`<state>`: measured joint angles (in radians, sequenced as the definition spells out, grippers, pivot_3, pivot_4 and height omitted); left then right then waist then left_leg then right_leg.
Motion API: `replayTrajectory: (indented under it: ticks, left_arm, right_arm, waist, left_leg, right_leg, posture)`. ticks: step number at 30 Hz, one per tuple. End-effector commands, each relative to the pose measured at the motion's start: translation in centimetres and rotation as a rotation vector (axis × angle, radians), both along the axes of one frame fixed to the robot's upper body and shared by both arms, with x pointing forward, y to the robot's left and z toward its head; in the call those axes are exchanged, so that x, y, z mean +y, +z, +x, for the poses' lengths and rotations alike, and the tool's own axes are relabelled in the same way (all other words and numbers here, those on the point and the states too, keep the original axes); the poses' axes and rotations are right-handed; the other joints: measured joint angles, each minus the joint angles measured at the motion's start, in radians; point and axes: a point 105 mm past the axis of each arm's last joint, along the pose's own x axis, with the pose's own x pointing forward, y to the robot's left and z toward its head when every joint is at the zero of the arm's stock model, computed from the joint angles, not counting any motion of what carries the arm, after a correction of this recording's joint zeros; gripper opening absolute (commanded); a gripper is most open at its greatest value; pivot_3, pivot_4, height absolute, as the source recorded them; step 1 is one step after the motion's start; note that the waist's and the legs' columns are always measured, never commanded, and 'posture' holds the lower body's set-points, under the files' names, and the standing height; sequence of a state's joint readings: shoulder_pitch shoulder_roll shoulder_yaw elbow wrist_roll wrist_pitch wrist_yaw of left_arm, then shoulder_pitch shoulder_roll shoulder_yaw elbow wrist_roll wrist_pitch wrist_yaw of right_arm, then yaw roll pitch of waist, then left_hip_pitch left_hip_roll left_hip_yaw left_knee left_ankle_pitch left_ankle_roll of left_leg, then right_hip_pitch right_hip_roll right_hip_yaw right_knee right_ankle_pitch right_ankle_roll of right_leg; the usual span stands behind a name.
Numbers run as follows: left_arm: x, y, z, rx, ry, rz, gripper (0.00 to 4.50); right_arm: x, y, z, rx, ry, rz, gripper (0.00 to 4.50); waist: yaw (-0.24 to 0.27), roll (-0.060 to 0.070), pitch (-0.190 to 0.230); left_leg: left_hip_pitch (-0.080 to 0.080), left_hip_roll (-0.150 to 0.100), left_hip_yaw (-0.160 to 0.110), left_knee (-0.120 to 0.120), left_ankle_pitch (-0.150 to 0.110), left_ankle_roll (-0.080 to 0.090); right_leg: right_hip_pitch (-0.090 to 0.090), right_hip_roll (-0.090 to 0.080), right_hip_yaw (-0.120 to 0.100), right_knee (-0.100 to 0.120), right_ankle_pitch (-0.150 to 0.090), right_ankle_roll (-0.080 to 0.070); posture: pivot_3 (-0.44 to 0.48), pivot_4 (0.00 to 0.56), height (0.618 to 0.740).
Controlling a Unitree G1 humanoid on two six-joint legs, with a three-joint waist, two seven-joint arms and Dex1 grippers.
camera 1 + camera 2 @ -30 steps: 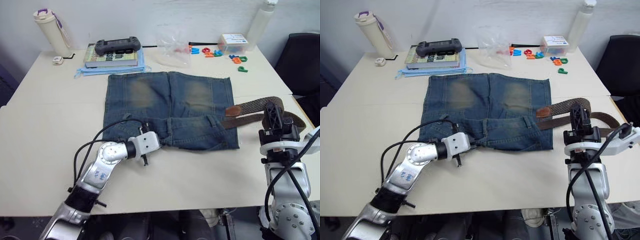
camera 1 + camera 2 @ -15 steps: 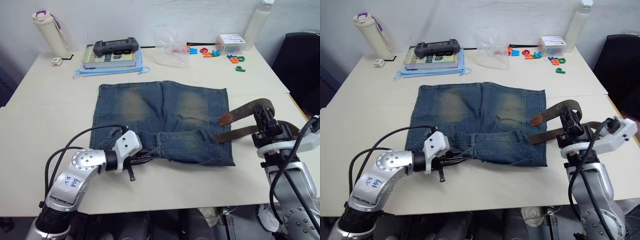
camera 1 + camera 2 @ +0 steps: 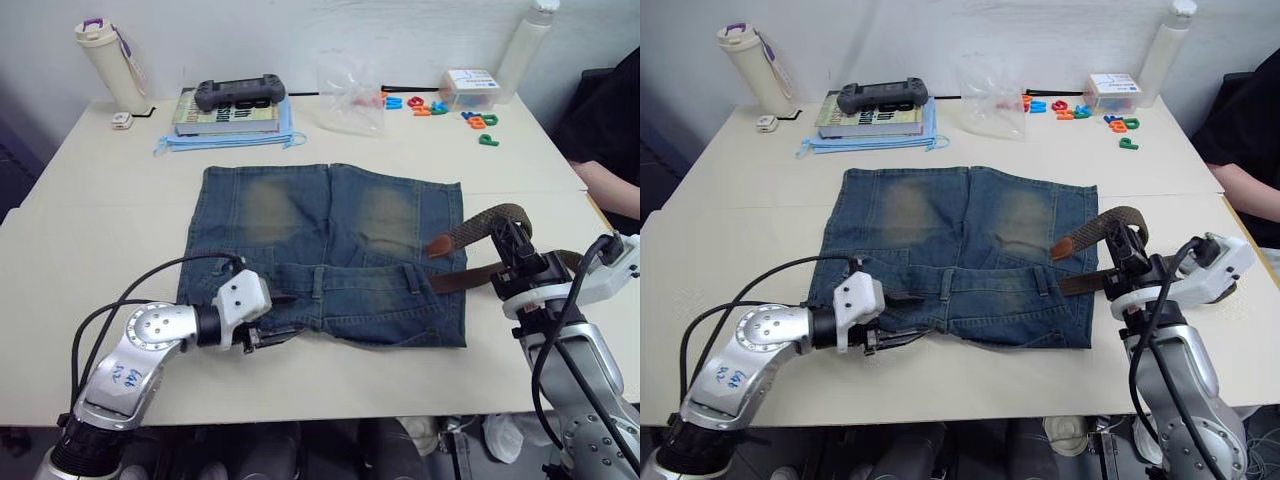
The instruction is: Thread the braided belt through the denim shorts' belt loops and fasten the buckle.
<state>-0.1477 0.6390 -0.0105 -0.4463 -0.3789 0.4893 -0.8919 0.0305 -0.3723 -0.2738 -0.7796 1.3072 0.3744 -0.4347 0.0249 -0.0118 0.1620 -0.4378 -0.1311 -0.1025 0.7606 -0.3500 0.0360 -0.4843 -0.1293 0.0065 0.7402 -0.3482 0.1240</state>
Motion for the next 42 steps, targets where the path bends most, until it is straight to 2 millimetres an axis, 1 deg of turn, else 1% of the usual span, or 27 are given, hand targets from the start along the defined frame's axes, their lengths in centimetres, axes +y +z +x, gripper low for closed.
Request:
replayTrajectory:
  ticks: [1,4,8,11,15,19,29,31,34,37,42]
  left_arm:
    - [-0.2,3.6,-1.6,0.053,-0.099,-0.206,2.86]
    - [-0.1,4.3,-2.3,0.113,-0.143,-0.242,2.86]
    - [-0.7,4.7,-2.2,0.119,-0.133,-0.248,2.86]
    - [-0.8,4.7,-2.2,0.112,-0.133,-0.244,2.86]
    - [-0.6,4.3,-2.2,0.116,-0.124,-0.247,2.86]
    - [-0.1,3.6,-2.1,0.116,-0.113,-0.240,2.86]
    - [0.3,2.8,-2.0,0.101,-0.105,-0.231,2.86]
    - [0.2,2.7,-2.0,0.098,-0.108,-0.229,2.86]
    - [-0.2,2.4,-1.8,0.091,-0.117,-0.224,2.86]
    - [-0.7,2.3,-1.7,0.086,-0.127,-0.224,2.86]
    - [-2.3,2.2,-1.2,0.071,-0.140,-0.224,2.86]
  right_arm:
    - [0.2,0.0,-0.3,-0.005,0.015,0.003,0.00]
    - [-0.2,-0.9,-0.1,0.029,0.000,-0.004,0.00]
    - [-0.5,-2.1,0.2,0.069,-0.014,-0.009,0.00]
    - [-0.9,-3.4,0.6,0.113,-0.035,-0.027,0.00]
    - [-1.1,-4.1,1.0,0.122,-0.046,-0.026,0.00]
    - [-0.5,-5.1,1.3,0.142,-0.029,-0.060,0.00]
    - [1.3,-5.8,1.8,0.149,0.011,-0.047,0.00]
    - [1.8,-6.1,1.9,0.169,0.022,-0.040,0.00]
    - [2.5,-7.3,2.1,0.227,0.038,-0.031,0.00]
    - [3.0,-7.9,2.2,0.267,0.049,-0.022,0.00]
    - [3.8,-9.4,2.6,0.354,0.073,-0.016,0.00]
  waist:
    - [0.000,0.000,0.000]
    - [-0.001,0.000,0.000]
    - [-0.001,0.000,0.000]
    - [-0.001,0.000,0.000]
    - [-0.001,0.000,0.000]
    - [-0.001,0.000,0.000]
    - [-0.001,0.000,0.000]
    - [-0.002,0.000,0.000]
    - [-0.001,0.000,0.000]
    - [-0.002,0.000,0.000]
    - [-0.001,0.000,0.000]
  left_leg:
    - [0.000,0.000,0.000,0.000,0.000,0.000]
    - [0.000,0.000,0.000,0.000,0.000,0.000]
    - [0.000,0.000,0.000,0.001,0.000,0.000]
    - [0.001,0.000,0.000,0.000,0.000,0.000]
    - [0.001,0.000,0.000,0.000,0.000,0.000]
    - [0.000,0.000,0.000,0.000,0.000,0.000]
    - [0.001,0.000,0.000,0.000,0.000,0.000]
    - [0.001,0.000,0.000,0.000,0.000,0.000]
    - [0.001,0.000,0.000,0.000,0.000,0.000]
    - [0.001,0.000,0.000,0.000,0.000,0.000]
    - [0.001,0.000,0.000,0.000,0.000,0.000]
  right_leg:
    - [0.000,0.000,0.000,0.000,0.000,0.000]
    - [0.000,0.000,0.000,-0.001,0.000,0.000]
    - [0.001,0.000,0.000,-0.001,0.000,0.000]
    - [0.001,0.000,0.000,-0.001,0.000,0.000]
    - [0.001,0.000,0.000,0.000,0.000,0.000]
    - [0.001,0.000,0.000,0.000,0.000,0.000]
    - [0.000,0.000,0.000,0.000,0.000,-0.001]
    - [0.000,0.000,0.000,0.000,0.000,-0.001]
    - [0.000,0.000,0.000,0.000,0.000,-0.001]
    - [0.000,0.000,0.000,0.000,0.000,-0.001]
    - [0.000,0.000,0.000,0.000,0.000,-0.001]
  posture:
    - [0.000,0.150,0.659]
    - [0.000,0.150,0.659]
    - [0.000,0.150,0.659]
    - [0.000,0.150,0.659]
    - [0.000,0.150,0.659]
    - [0.000,0.150,0.659]
    - [0.000,0.150,0.659]
    - [0.000,0.150,0.659]
    - [0.000,0.150,0.659]
    - [0.000,0.150,0.659]
    - [0.000,0.150,0.659]
